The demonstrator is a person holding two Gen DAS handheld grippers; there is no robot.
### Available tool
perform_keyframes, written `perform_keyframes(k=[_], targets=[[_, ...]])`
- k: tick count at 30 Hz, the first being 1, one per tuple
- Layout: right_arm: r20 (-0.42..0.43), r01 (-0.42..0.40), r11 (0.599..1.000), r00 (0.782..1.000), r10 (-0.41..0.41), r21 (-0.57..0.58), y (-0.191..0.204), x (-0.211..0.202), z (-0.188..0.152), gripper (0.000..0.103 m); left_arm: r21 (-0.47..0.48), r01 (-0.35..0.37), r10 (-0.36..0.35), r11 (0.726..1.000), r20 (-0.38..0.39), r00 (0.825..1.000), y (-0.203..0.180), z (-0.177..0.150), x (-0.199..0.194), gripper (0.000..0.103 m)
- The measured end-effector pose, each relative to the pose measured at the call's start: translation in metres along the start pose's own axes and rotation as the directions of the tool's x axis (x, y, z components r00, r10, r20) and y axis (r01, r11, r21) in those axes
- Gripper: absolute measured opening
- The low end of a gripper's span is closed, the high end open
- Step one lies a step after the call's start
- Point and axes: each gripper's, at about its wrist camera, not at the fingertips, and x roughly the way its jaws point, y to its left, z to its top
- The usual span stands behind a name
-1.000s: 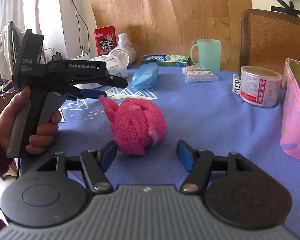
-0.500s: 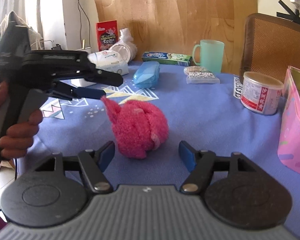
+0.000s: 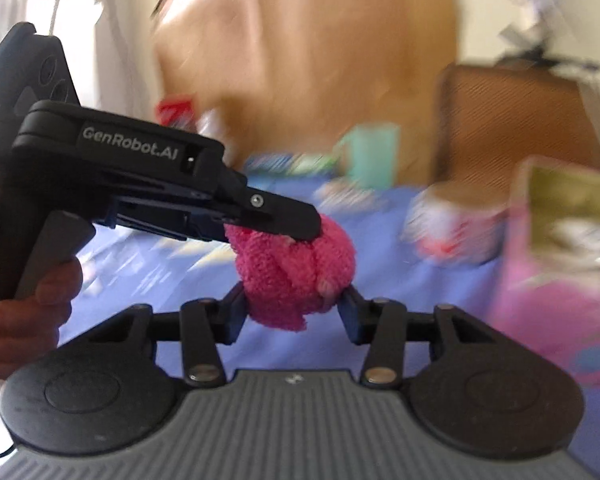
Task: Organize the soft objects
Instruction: 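Carry the pink towel over the tin with the left gripper and release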
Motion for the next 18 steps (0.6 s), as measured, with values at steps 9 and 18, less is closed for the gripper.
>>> perform_keyframes(k=[9, 18], targets=[[0.118, 0.323, 0.943, 0.936, -0.331, 0.081, -0.09, -0.061, 0.004, 0.051, 0.173, 0.104, -0.094, 0.979, -0.07, 0.993, -0.104, 0.02, 0.117, 0.048], [0.047, 0.583, 0.781, 0.794, -0.606, 0.223, -0.163, -0.065, -0.021, 0.067, 0.284, -0.085, 0.093, 0.955, -0.014, 0.996, -0.134, 0.008, 0.137, 0.069]])
